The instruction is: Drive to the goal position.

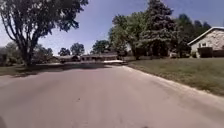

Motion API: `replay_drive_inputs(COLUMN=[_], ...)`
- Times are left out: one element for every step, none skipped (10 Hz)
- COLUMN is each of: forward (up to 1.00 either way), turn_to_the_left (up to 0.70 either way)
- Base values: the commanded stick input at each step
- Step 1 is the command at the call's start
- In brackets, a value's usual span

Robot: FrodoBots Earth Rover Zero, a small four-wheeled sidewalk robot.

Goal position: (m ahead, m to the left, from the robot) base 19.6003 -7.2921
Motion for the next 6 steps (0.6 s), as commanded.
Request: replay_drive_inputs(forward=[0.50, 0.50, 0.50, 0.50, 0.50, 0.50], turn_to_the_left=[0.00, 0.00, 0.00, 0.00, 0.00, 0.00])
